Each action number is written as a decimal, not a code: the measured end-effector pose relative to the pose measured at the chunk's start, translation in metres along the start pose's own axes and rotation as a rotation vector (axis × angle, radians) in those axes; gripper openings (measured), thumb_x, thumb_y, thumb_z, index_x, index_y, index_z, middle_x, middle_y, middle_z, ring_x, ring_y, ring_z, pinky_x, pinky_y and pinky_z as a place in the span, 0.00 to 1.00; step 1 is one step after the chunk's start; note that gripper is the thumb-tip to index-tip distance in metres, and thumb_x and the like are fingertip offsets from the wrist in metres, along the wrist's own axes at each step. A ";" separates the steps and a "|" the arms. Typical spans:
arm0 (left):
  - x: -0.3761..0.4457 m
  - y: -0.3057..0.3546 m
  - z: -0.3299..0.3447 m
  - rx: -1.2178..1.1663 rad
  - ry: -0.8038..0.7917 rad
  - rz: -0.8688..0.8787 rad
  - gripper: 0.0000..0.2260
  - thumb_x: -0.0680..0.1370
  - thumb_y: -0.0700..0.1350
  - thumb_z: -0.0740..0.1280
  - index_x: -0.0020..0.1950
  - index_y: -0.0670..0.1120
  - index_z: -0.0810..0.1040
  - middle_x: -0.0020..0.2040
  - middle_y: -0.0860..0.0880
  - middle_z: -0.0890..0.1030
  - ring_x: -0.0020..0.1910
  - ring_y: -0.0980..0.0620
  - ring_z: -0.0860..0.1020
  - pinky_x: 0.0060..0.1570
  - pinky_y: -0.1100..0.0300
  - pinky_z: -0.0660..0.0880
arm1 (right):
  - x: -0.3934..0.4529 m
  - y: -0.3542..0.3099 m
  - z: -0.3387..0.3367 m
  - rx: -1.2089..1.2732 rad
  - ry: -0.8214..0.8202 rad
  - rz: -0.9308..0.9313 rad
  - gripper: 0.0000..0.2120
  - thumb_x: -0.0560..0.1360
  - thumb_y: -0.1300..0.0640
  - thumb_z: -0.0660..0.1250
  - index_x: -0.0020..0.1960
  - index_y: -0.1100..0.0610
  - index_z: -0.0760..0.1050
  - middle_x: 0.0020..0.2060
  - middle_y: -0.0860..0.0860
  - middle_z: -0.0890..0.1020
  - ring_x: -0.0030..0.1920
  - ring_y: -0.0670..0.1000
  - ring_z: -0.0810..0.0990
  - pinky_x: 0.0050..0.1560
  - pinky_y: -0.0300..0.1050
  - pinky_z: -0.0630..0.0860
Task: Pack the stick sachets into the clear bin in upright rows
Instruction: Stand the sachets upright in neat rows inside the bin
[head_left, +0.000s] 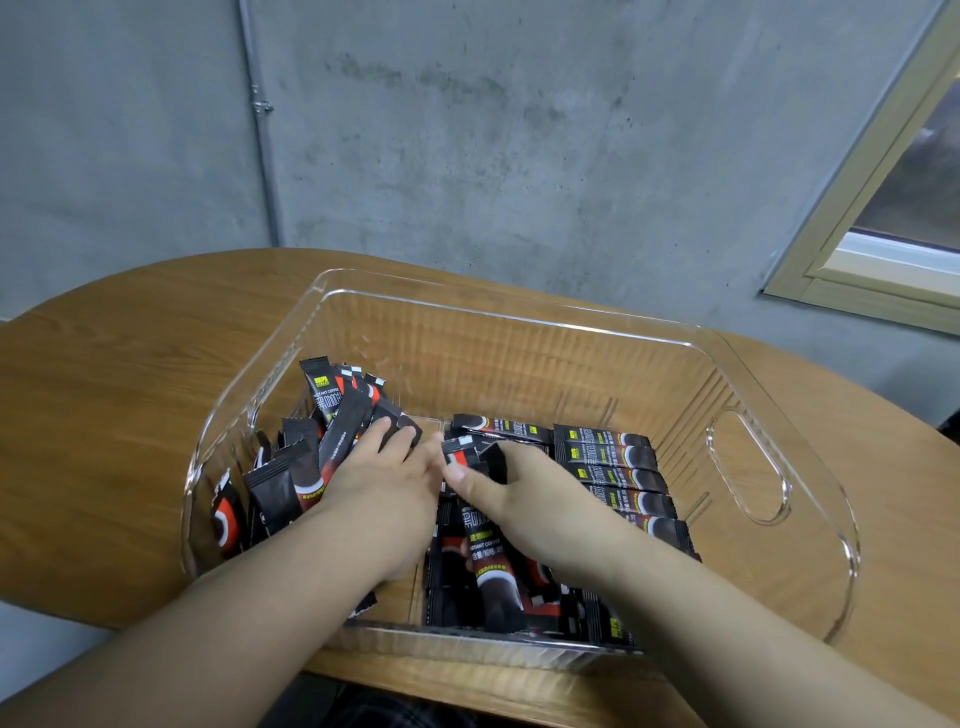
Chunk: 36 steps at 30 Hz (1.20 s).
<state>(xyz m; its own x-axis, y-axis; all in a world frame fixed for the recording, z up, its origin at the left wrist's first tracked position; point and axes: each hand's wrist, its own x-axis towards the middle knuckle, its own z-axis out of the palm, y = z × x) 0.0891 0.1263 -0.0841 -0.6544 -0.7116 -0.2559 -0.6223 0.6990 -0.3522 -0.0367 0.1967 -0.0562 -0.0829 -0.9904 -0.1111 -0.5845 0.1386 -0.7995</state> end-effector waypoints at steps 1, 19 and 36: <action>0.000 0.000 -0.001 0.013 -0.012 0.013 0.28 0.81 0.50 0.56 0.78 0.46 0.51 0.79 0.45 0.42 0.77 0.43 0.43 0.73 0.45 0.38 | -0.002 -0.002 -0.001 0.010 -0.028 0.000 0.10 0.78 0.46 0.63 0.40 0.49 0.71 0.22 0.35 0.73 0.26 0.35 0.71 0.29 0.27 0.65; -0.001 0.001 0.000 0.017 0.014 -0.048 0.26 0.80 0.44 0.57 0.76 0.40 0.56 0.76 0.42 0.56 0.76 0.43 0.49 0.73 0.47 0.39 | -0.007 -0.015 -0.036 -0.153 -0.078 0.176 0.09 0.77 0.53 0.66 0.42 0.55 0.70 0.30 0.48 0.79 0.21 0.40 0.73 0.22 0.32 0.66; -0.001 -0.001 0.001 -0.056 0.022 -0.019 0.30 0.81 0.45 0.53 0.78 0.42 0.39 0.79 0.46 0.40 0.77 0.44 0.44 0.73 0.47 0.37 | 0.045 0.001 -0.057 -0.812 0.052 0.177 0.10 0.79 0.55 0.62 0.41 0.58 0.70 0.31 0.52 0.74 0.36 0.56 0.76 0.33 0.43 0.69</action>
<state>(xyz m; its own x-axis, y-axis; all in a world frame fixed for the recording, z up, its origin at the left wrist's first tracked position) 0.0914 0.1262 -0.0846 -0.6509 -0.7236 -0.2296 -0.6577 0.6885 -0.3054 -0.0871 0.1528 -0.0281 -0.2535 -0.9554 -0.1517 -0.9582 0.2696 -0.0962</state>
